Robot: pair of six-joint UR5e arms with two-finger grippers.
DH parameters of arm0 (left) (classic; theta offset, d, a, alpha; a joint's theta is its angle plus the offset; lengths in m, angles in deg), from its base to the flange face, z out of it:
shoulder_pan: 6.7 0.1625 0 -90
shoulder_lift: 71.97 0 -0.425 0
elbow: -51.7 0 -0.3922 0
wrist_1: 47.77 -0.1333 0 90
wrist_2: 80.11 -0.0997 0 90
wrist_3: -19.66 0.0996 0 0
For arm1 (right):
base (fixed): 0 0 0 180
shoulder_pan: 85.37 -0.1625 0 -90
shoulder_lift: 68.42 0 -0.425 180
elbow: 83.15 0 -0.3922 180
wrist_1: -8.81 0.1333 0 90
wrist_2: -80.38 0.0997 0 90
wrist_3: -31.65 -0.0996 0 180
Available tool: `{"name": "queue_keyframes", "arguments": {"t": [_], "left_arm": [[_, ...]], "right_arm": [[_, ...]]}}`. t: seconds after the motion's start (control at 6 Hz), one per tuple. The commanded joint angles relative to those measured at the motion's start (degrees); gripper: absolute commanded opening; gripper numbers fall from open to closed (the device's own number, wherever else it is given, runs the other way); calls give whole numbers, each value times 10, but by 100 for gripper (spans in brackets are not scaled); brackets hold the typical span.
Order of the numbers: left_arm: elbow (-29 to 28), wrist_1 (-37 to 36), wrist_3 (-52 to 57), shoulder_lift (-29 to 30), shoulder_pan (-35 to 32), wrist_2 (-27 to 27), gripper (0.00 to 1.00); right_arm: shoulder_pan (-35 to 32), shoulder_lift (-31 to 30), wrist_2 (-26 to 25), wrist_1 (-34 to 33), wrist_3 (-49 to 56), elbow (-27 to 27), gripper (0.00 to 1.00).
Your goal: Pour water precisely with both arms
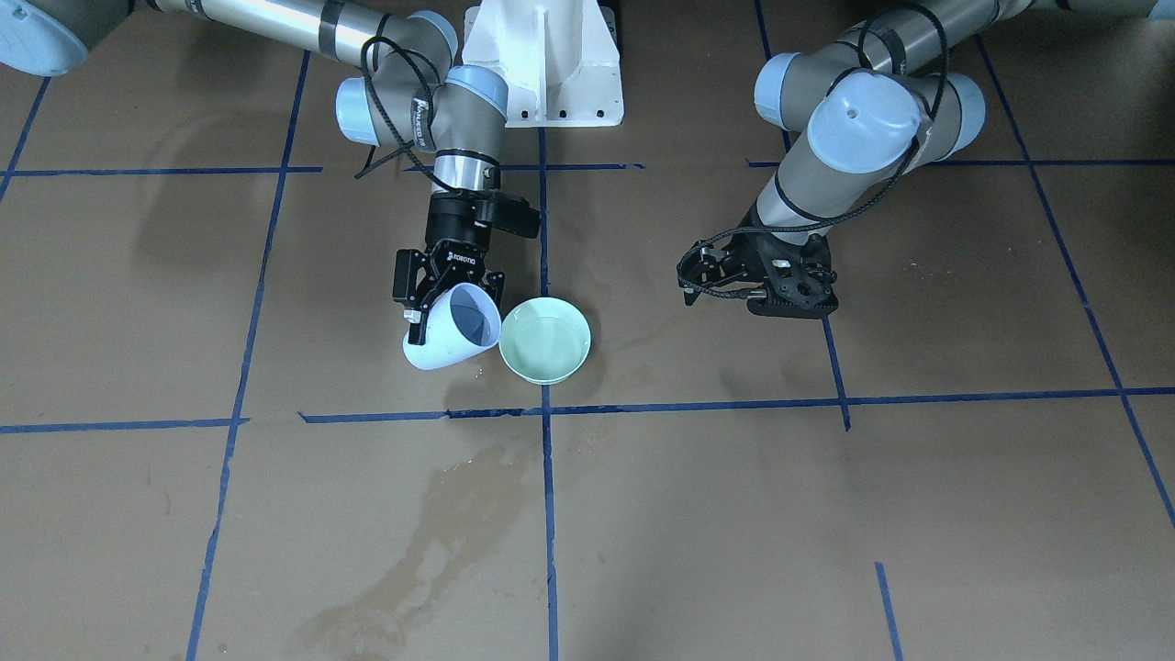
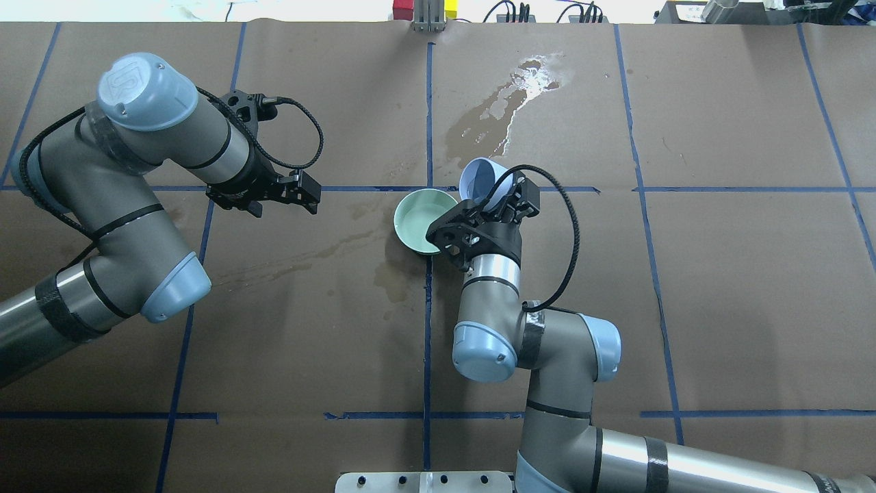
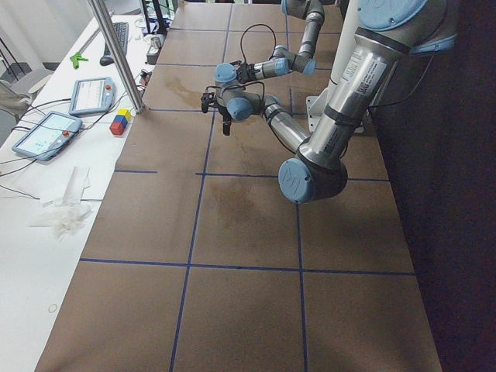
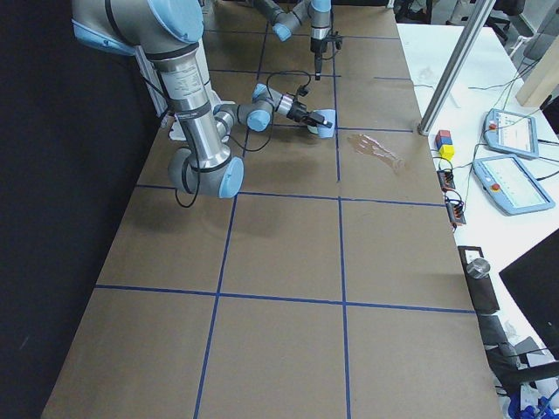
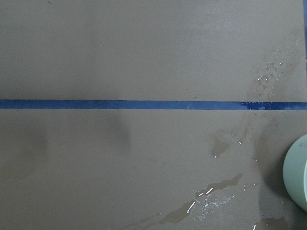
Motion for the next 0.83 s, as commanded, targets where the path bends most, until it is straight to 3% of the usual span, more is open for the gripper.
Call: {"name": "queue_keyframes", "arguments": {"t": [0.0,0.67], "left_arm": [[0,0,1,-1,-1,0,100],[0,0,1,-1,0,1,100]], "right_arm": [[11,9,-39,-44,54,0,0],[13,21,-61,-95,103,1,0]]}}
